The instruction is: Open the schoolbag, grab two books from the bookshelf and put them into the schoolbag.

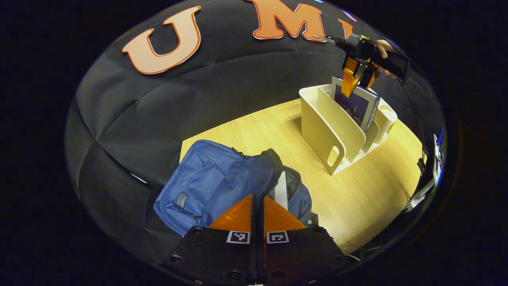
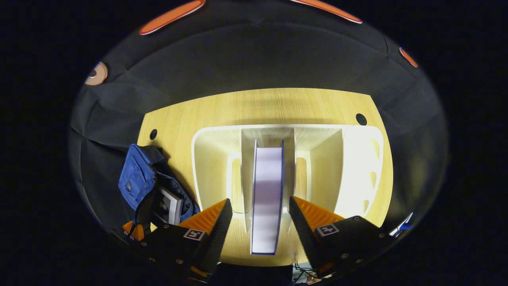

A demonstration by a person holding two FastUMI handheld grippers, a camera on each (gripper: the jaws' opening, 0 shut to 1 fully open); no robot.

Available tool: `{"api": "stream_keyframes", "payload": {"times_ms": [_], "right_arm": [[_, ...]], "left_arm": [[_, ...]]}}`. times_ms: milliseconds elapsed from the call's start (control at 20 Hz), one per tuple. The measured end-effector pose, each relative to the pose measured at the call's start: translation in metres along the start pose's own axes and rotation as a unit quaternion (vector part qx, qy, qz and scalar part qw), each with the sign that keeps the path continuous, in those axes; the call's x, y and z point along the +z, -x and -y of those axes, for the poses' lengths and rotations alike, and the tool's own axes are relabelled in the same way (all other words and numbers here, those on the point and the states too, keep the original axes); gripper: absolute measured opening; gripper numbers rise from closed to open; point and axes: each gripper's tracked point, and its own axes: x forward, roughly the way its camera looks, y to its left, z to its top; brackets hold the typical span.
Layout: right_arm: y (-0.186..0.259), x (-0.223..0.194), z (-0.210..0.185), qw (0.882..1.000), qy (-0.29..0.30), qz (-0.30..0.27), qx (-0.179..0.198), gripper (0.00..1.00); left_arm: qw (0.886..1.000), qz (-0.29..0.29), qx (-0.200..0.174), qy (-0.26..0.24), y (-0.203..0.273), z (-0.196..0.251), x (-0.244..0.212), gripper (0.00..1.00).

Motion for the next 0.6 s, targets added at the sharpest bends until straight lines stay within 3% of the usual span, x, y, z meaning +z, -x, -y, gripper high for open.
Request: {"api": "stream_keyframes", "payload": {"times_ms": [50, 150, 200, 300, 350, 400, 600], "right_arm": [[-0.006, 0.001, 0.001, 1.0, 0.001, -0.005, -0.011, 0.77], [-0.016, 0.0, 0.008, 0.999, 0.004, -0.014, -0.035, 0.71], [-0.015, -0.001, 0.012, 0.999, -0.001, -0.019, -0.044, 0.44], [-0.018, -0.002, 0.014, 0.999, -0.001, -0.026, -0.045, 0.37], [-0.016, -0.003, 0.016, 0.998, -0.002, -0.027, -0.05, 0.27], [-0.015, -0.003, 0.019, 0.998, -0.003, -0.027, -0.053, 0.35], [0.007, -0.004, 0.024, 0.999, 0.005, -0.015, -0.042, 0.33]], "left_arm": [[1.0, -0.001, -0.001, 0.001, -0.001, 0.0, 0.0, 0.01], [1.0, -0.001, -0.002, 0.001, -0.001, 0.0, 0.0, 0.01], [1.0, -0.001, -0.004, 0.0, -0.002, 0.0, -0.001, 0.01], [1.0, -0.004, -0.005, 0.0, -0.002, 0.001, -0.001, 0.01], [1.0, -0.004, -0.006, -0.001, -0.003, 0.0, -0.001, 0.01], [1.0, -0.006, -0.007, -0.002, -0.003, 0.001, -0.001, 0.01], [1.0, -0.008, -0.01, -0.007, -0.004, 0.001, 0.0, 0.01]]}}
